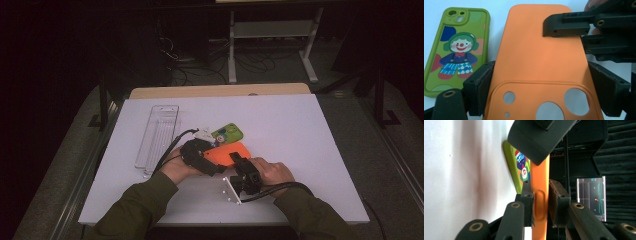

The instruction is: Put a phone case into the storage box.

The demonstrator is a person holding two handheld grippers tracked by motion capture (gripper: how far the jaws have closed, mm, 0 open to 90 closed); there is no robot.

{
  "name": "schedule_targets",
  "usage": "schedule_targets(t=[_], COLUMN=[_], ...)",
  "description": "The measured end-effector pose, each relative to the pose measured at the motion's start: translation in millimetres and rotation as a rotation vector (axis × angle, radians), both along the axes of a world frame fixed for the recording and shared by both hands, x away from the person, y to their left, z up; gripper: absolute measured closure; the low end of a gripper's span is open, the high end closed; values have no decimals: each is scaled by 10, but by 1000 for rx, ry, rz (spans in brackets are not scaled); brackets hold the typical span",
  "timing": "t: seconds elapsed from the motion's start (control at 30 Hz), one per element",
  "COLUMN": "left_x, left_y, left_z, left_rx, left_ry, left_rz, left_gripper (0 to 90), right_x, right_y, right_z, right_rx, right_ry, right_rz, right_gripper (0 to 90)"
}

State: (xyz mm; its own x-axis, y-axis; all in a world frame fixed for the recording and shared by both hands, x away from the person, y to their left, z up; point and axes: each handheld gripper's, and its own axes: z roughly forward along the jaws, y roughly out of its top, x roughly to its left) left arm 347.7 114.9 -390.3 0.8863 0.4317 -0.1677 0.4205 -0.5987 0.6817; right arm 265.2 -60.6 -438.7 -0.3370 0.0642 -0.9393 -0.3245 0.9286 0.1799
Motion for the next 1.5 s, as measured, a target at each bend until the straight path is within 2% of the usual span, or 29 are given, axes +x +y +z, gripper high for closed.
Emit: schedule_targets(t=[0.1,0.3,0.43,0.47,0.5,0.6,0.87,1.0,1.03,1.17,1.37,1.4,1.5], left_x=[12,18,24,16,11,2,3,8,4,12,12,22,20], left_y=[13,17,27,25,27,34,60,99,100,152,196,211,224], left_z=[-1,-3,-3,-3,1,18,39,67,70,98,109,114,114], left_rx=[-28,-31,-40,-46,-44,-60,-74,-68,-82,-73,-102,-86,-97], left_ry=[24,27,32,31,11,14,10,-7,-4,-8,-1,-12,-7], left_rz=[10,4,-5,-6,-15,-21,-25,-43,-34,-31,-18,-28,-21], left_gripper=[149,147,144,143,144,133,0,0,0,0,0,0,0], right_x=[-5,-10,-15,-16,-18,-22,-18,-15,-13,11,49,55,74], right_y=[4,3,2,2,2,3,0,-6,-9,-44,-104,-115,-144], right_z=[3,12,6,7,7,-6,-6,-3,-3,7,37,35,42], right_rx=[-4,-21,-13,-10,-8,-25,-30,-31,-29,-24,-23,-18,-16], right_ry=[-15,-30,-40,-38,-39,-36,-35,-33,-30,-27,-28,-23,-20], right_rz=[-5,-1,4,6,7,8,8,6,3,-12,-32,-39,-49], right_gripper=[795,809,812,813,817,819,818,817,817,816,816,816,814])
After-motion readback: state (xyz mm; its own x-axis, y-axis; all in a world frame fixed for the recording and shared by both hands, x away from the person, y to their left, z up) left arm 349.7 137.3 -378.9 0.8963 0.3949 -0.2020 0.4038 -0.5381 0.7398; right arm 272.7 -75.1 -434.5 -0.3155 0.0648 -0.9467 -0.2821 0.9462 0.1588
